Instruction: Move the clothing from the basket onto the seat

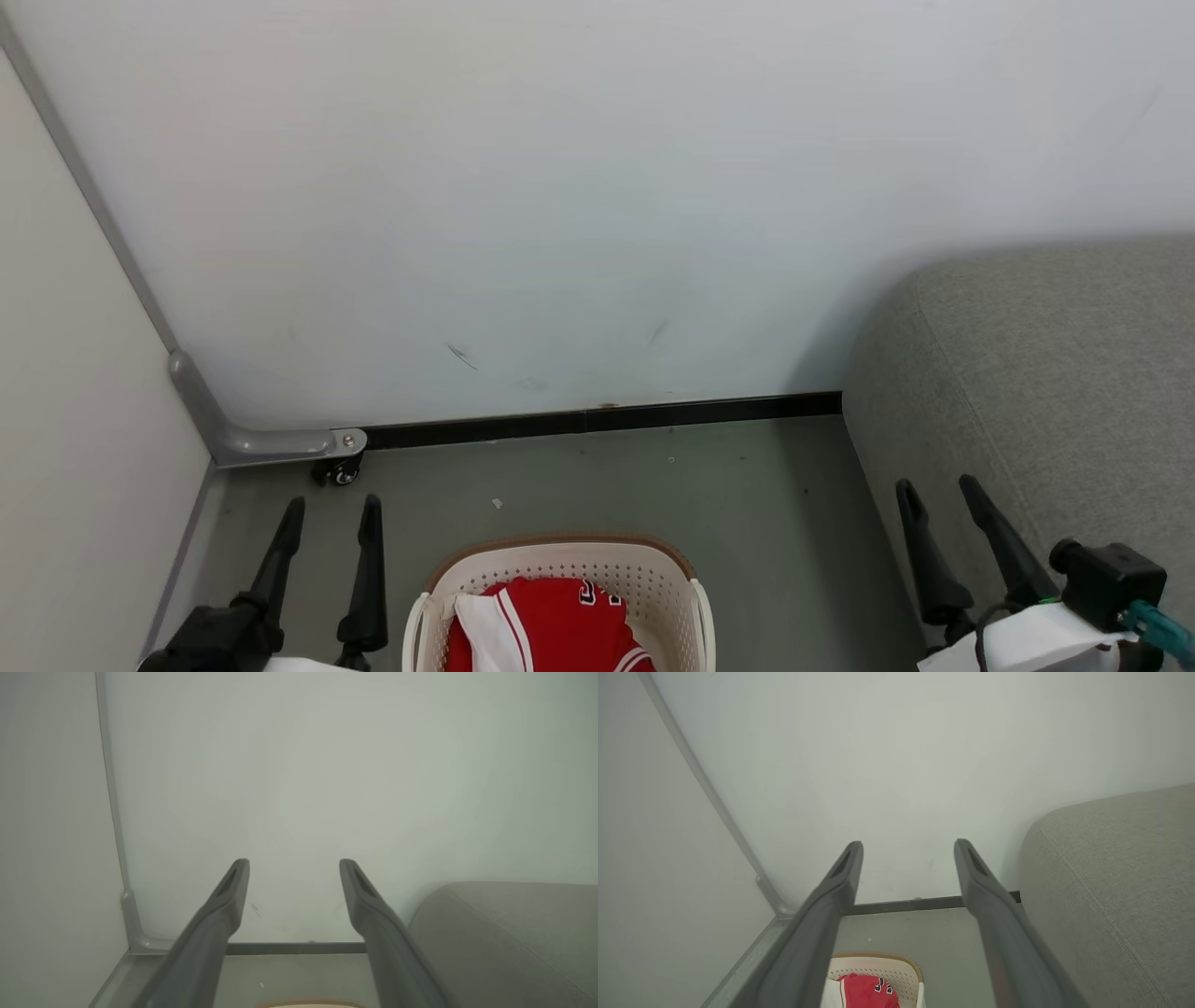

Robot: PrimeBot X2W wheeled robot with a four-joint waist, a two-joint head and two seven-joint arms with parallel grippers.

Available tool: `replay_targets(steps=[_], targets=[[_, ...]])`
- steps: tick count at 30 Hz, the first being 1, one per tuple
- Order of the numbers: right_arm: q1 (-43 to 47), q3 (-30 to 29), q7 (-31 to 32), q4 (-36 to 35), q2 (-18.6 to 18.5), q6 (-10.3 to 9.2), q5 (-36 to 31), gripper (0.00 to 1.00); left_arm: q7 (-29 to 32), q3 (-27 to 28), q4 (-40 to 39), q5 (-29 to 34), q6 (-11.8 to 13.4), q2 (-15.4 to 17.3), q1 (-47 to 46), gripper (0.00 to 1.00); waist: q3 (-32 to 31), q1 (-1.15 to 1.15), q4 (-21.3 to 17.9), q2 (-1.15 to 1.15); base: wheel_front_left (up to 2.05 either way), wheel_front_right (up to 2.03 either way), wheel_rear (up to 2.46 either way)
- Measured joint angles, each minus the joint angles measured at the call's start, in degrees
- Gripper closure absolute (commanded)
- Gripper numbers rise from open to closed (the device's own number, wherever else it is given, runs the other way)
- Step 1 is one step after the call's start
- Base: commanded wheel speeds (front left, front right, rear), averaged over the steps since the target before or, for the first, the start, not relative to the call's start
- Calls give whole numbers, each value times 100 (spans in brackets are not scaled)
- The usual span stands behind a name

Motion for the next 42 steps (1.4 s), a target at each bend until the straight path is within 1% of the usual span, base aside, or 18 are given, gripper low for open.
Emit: replay_targets(steps=[3,7,18,28,42], targets=[[7,-9,-57,207,1,1,-198,0,-51,-121,63,263,13,-2,7,0,-19,0,-4,0,0,0,0],[25,-9,-64,364,1,1,-298,0,-51,-221,183,322,13,-4,7,0,-21,0,-8,0,0,0,0],[-4,8,-65,564,1,1,-298,0,-51,-322,427,324,121,-3,7,0,-31,-1,-21,0,0,0,0],[-27,32,-65,665,1,1,-335,0,-51,-357,482,315,208,-3,4,0,-35,-1,-18,0,0,0,0],[-135,1,-65,822,1,1,-357,0,-51,-420,541,315,213,-1,4,0,9,-2,-22,0,0,0,0]])
